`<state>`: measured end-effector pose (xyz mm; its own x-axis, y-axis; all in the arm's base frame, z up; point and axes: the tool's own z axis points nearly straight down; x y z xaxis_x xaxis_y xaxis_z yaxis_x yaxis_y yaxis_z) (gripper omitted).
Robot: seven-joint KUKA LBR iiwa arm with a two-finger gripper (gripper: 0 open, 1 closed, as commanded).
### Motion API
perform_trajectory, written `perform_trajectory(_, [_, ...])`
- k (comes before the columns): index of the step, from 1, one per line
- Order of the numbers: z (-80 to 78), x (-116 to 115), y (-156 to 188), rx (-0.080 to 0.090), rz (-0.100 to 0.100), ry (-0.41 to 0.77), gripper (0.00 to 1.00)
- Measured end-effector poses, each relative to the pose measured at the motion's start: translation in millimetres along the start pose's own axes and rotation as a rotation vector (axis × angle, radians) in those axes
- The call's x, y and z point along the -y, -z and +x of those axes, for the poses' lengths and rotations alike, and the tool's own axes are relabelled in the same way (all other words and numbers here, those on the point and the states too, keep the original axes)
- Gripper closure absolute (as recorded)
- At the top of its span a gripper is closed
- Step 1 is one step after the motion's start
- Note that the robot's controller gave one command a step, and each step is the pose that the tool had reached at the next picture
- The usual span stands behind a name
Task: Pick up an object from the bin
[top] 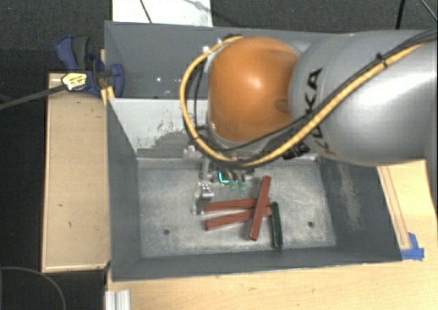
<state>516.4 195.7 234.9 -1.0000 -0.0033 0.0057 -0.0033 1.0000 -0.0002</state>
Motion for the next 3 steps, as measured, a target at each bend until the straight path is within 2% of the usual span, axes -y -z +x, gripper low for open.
perform_trajectory(1, [-1.9, 1.2, 4.3, 0.008, -0.002, -0.005, 0.00])
perform_trajectory(2, [-1.4, 24.1, -20.4, 0.014, -0.004, 0.077, 0.00])
perform_trajectory(3, [7.2, 60.4, -88.7, 0.012, -0.001, 0.126, 0.00])
